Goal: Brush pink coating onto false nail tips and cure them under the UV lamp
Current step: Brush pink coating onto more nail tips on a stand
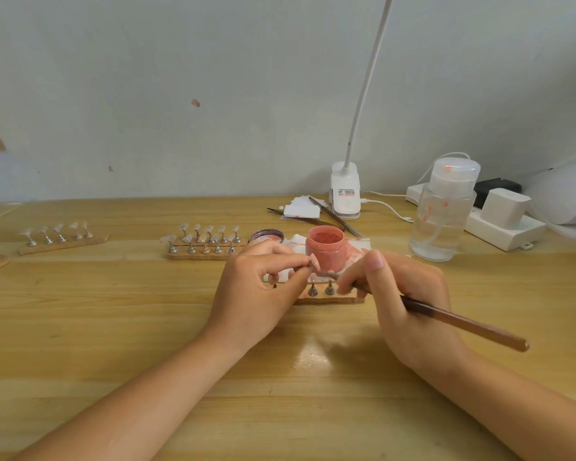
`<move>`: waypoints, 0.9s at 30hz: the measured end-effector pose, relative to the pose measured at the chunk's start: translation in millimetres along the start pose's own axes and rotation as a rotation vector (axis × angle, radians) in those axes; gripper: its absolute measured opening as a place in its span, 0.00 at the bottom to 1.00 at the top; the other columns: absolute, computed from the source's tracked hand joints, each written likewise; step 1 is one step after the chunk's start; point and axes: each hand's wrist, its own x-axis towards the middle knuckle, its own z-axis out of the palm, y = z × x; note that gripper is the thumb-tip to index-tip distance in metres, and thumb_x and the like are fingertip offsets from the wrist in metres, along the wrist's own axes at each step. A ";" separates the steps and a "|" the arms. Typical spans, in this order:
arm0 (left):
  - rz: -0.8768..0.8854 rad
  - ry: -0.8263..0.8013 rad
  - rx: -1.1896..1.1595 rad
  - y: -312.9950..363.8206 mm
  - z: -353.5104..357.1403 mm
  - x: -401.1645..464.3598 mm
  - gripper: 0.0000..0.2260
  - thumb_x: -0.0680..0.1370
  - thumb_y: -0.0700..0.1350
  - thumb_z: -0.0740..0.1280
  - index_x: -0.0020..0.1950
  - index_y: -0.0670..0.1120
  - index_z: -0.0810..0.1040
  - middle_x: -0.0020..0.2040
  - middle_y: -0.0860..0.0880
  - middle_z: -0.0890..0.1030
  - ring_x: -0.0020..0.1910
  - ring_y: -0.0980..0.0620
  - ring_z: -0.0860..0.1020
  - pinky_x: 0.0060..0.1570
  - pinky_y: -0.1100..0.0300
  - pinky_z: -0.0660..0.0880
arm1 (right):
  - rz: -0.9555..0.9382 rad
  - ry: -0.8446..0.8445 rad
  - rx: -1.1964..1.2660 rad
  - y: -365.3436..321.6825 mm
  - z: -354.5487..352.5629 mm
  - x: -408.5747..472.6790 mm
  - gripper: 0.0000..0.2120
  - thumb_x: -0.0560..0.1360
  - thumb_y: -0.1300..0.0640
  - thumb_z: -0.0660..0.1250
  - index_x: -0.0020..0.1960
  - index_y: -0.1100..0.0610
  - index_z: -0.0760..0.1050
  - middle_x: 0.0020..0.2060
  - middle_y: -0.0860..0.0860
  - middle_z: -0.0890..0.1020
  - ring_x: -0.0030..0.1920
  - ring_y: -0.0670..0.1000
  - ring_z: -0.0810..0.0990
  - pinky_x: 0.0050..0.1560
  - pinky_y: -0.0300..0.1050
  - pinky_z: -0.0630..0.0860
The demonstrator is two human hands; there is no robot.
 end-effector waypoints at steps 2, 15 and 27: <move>0.005 -0.001 -0.003 -0.5 -0.3 -0.2 0.10 0.70 0.38 0.71 0.43 0.54 0.81 0.36 0.57 0.79 0.35 0.59 0.71 0.36 0.64 0.69 | -0.016 0.002 -0.065 -1.5 1.9 1.1 0.26 0.79 0.45 0.50 0.37 0.58 0.79 0.34 0.40 0.78 0.36 0.38 0.76 0.38 0.30 0.70; 0.024 0.002 0.002 -0.4 0.3 0.8 0.08 0.69 0.41 0.70 0.42 0.54 0.81 0.36 0.60 0.77 0.36 0.61 0.71 0.36 0.67 0.68 | 0.011 0.003 0.041 1.0 0.0 -0.1 0.29 0.79 0.45 0.50 0.33 0.61 0.78 0.30 0.49 0.80 0.33 0.44 0.78 0.35 0.39 0.73; 0.108 -0.002 0.057 -6.1 0.7 1.7 0.07 0.70 0.38 0.71 0.43 0.49 0.83 0.37 0.52 0.81 0.38 0.57 0.71 0.42 0.66 0.67 | 0.037 -0.010 0.000 -1.1 1.3 0.9 0.27 0.79 0.45 0.50 0.36 0.60 0.79 0.32 0.46 0.80 0.35 0.44 0.78 0.37 0.42 0.74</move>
